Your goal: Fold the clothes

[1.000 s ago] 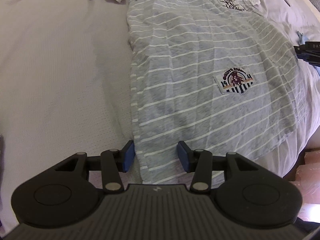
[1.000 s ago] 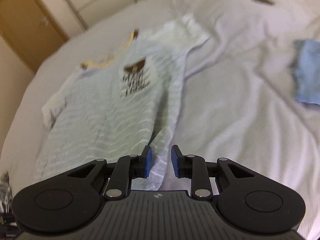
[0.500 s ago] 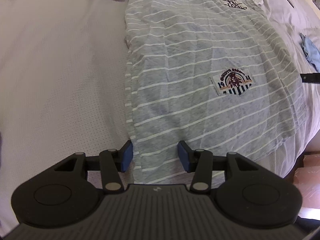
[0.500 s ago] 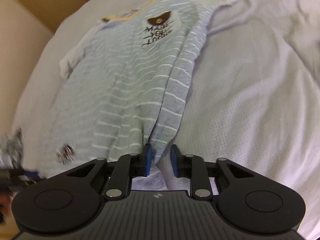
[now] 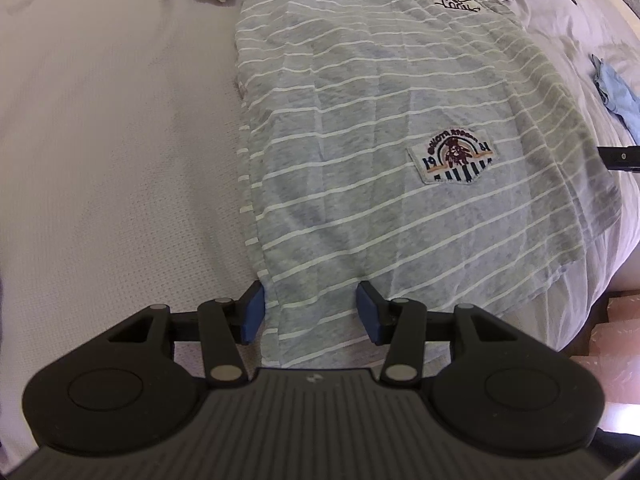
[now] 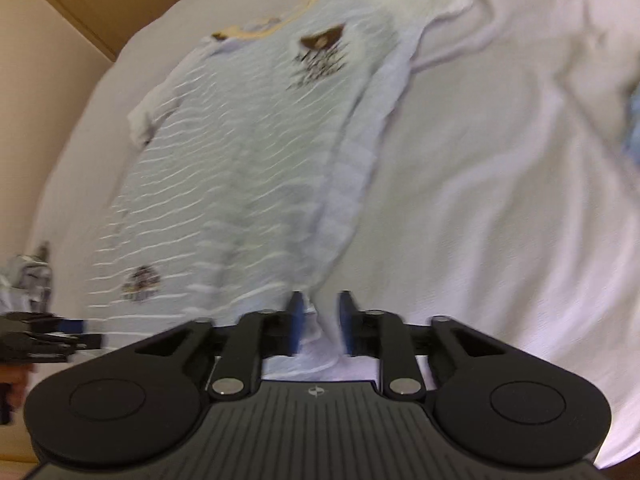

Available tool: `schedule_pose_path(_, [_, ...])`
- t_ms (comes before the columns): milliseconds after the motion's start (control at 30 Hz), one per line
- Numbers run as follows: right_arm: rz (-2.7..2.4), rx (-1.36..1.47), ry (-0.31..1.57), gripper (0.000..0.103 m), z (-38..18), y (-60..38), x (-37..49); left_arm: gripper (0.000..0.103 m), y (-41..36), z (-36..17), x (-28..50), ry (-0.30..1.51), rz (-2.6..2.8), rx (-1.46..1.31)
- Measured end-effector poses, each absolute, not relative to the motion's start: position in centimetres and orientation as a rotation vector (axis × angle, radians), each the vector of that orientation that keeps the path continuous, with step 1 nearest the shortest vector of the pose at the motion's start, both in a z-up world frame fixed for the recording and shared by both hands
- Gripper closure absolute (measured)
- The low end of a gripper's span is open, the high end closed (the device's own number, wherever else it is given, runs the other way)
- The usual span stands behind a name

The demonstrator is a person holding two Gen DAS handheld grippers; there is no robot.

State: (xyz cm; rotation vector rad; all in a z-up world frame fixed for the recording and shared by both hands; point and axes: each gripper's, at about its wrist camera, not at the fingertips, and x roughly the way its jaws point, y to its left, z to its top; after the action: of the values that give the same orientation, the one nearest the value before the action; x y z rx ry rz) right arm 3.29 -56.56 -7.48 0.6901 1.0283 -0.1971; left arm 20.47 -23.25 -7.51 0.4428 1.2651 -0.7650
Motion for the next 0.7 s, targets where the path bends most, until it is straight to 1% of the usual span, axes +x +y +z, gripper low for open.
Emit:
schedule_pose_path(100, [-0.172, 0.692, 1.028, 0.071, -7.1, -55.1, 3.2, 0.059, -23.1, -7.5, 20.3, 1.265, -0.768, 0.437])
schedule_pose_path(167, [-0.177, 0.626, 1.051, 0.079, -6.8, -53.8, 3.1, 0.059, -23.0, -7.6, 20.2, 1.265, -0.770, 0.434])
schedule_pose_path(200, [-0.167, 0.609, 1.056, 0.091, -6.5, -53.3, 3.1, 0.058, -23.1, -7.6, 20.1, 1.265, -0.772, 0.434])
schedule_pose_path(267, [-0.133, 0.596, 1.050, 0.090, -5.9, -52.1, 3.4, 0.058, -23.2, -7.7, 20.0, 1.264, -0.775, 0.435])
schedule_pose_path(300, [-0.106, 0.585, 1.044, 0.089, -5.7, -51.3, 3.8, 0.058, -23.2, -7.8, 19.9, 1.264, -0.777, 0.435])
schedule_pose_path(333, [-0.079, 0.576, 1.040, 0.084, -5.6, -50.7, 4.3, 0.058, -23.3, -7.8, 19.9, 1.264, -0.780, 0.436])
schedule_pose_path(500, [0.043, 0.619, 1.013, 0.071, -5.6, -48.9, 6.0, 0.057, -23.2, -7.7, 20.1, 1.262, -0.795, 0.440])
schedule_pose_path(600, [-0.045, 0.617, 0.957, 0.071, -4.4, -49.5, 4.9, 0.056, -23.0, -7.8, 20.3, 1.263, -0.797, 0.432])
schedule_pose_path(667, [-0.128, 0.621, 0.927, 0.063, -3.6, -50.2, 3.5, 0.056, -23.0, -7.9, 20.2, 1.263, -0.795, 0.428])
schedule_pose_path(700, [-0.165, 0.618, 0.921, 0.053, -3.4, -50.5, 2.9, 0.056, -23.0, -8.0, 20.2, 1.263, -0.794, 0.426])
